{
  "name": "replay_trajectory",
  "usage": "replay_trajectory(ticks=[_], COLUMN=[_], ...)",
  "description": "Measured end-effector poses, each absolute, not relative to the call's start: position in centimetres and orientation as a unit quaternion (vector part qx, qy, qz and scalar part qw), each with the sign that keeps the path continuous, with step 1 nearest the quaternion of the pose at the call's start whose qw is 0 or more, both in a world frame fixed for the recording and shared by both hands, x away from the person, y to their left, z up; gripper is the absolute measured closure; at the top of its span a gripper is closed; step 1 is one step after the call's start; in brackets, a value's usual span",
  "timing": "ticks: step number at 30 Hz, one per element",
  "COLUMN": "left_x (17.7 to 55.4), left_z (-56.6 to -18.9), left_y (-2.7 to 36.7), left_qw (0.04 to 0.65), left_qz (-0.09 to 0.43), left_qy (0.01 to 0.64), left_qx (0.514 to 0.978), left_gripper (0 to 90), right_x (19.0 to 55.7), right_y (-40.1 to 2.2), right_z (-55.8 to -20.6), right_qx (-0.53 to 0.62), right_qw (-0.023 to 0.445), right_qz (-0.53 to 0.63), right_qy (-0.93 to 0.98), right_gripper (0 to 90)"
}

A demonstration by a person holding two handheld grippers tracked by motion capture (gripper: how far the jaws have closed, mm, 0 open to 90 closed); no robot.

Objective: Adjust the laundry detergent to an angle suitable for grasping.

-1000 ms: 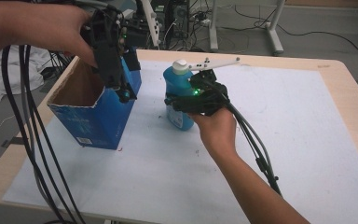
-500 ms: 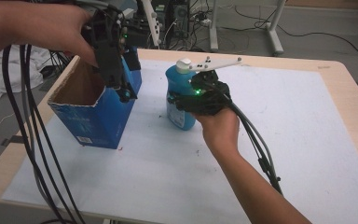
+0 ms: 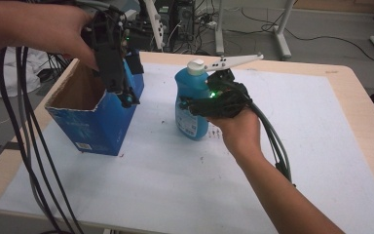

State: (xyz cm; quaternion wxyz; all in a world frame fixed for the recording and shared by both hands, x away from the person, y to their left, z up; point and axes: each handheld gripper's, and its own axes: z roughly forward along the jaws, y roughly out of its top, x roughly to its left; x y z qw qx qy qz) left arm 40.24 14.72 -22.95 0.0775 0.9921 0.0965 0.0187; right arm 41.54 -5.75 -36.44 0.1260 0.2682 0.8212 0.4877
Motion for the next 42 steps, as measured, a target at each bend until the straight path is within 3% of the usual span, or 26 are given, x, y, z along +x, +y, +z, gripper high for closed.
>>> replay_trajectory(ticks=[26,42], left_x=[40.5,40.9], left_z=[-23.4,-23.7], left_y=[11.7,11.0], left_qw=[0.076,0.074], left_qz=[0.013,0.009], left_qy=[0.078,0.080], left_qx=[0.994,0.994], left_gripper=[16.7,16.7], right_x=[41.0,42.6], right_y=[-14.2,-16.3], right_z=[-31.8,-32.2], right_qx=[0.109,0.082], right_qw=[0.059,0.042], right_qz=[0.477,0.483], right_qy=[0.870,0.871], right_gripper=[43.6,43.9])
